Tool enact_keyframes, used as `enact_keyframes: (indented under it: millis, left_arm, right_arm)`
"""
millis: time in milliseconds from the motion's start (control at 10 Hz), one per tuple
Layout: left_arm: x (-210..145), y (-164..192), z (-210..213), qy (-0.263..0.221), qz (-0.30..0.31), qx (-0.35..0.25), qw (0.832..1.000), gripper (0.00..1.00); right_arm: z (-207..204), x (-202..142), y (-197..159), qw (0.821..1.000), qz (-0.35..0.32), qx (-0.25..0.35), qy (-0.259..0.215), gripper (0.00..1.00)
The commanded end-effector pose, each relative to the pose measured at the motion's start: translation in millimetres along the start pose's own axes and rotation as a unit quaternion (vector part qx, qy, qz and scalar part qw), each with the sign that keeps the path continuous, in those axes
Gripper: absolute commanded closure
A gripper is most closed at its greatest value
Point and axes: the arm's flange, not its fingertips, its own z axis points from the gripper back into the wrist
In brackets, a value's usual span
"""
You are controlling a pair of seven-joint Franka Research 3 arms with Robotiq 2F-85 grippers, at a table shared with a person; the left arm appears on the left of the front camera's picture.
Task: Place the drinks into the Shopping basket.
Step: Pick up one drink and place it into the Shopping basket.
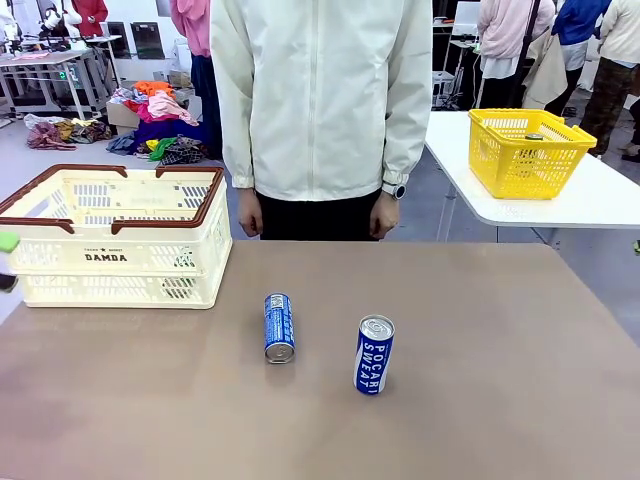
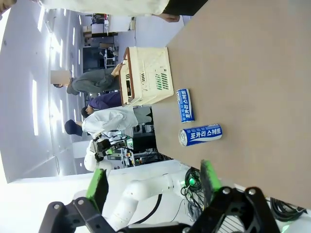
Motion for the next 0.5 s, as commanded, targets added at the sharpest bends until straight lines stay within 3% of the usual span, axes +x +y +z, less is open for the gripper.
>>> enact_keyframes:
  millis: [0, 100, 200, 300, 400]
  left_arm:
    - [18.7, -86.9, -14.0, -0.028, 0.064, 0.005, 0.998, 0.0]
    - [33.2, -126.6, -29.9, -0.04, 0.097, 0.095, 0.99, 0.0]
    - [50.1, -158.1, -57.9, -0.019, 0.093, 0.146, 0.985, 0.0]
    - [66.6, -181.8, -91.1, -0.034, 0.1, 0.257, 0.961, 0.0]
    - [85.6, -207.1, -134.8, -0.025, 0.063, 0.309, 0.949, 0.0]
  right_arm:
    - [1.4, 2.0, 7.6, 1.0, -0.009, 0.01, -0.004, 0.0]
    - [1.4, 2.0, 7.6, 1.0, -0.009, 0.01, -0.004, 0.0]
    - [1.4, 2.0, 7.6, 1.0, -0.009, 0.01, -0.004, 0.0]
    - [1.4, 2.0, 7.6, 1.0, -0.009, 0.01, -0.004, 0.0]
    - [1.4, 2.0, 7.6, 1.0, -0.009, 0.01, -0.004, 0.0]
